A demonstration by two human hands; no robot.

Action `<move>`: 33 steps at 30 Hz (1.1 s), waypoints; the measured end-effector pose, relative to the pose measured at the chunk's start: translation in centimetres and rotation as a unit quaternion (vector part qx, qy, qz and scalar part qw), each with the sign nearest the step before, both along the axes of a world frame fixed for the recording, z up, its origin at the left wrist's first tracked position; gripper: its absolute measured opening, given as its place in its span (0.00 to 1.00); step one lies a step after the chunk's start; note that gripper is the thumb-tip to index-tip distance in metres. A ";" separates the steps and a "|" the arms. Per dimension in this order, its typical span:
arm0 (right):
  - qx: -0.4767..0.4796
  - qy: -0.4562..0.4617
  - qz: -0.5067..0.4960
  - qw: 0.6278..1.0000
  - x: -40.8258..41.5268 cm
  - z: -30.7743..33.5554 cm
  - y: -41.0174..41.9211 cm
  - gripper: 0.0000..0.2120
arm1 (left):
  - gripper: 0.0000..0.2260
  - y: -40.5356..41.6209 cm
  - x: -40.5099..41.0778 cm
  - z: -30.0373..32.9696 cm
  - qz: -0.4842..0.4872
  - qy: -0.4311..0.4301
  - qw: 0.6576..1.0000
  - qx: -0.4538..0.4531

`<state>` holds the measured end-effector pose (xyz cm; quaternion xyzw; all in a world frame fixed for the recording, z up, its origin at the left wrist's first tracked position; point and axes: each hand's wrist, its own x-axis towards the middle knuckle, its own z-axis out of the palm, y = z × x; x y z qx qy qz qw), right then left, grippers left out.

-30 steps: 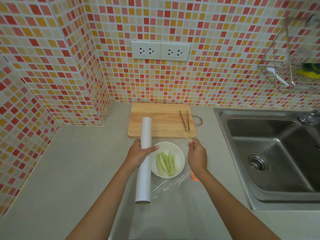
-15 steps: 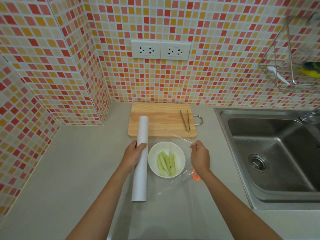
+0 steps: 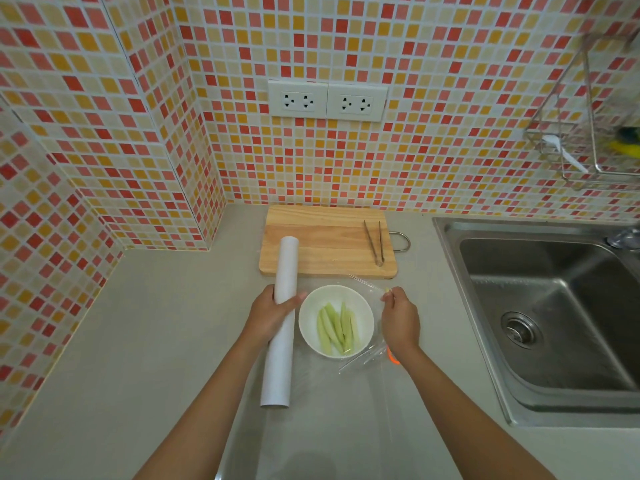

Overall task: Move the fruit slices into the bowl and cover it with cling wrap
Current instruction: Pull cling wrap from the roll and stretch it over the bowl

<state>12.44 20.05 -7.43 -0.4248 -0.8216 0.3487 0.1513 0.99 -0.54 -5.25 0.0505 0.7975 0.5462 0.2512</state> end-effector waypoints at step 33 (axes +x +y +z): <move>-0.010 -0.022 0.000 1.000 0.1 -2.0 0.4 0.11 | 0.11 -0.4 0.2 -1.1 0.008 0.059 0.998 0.034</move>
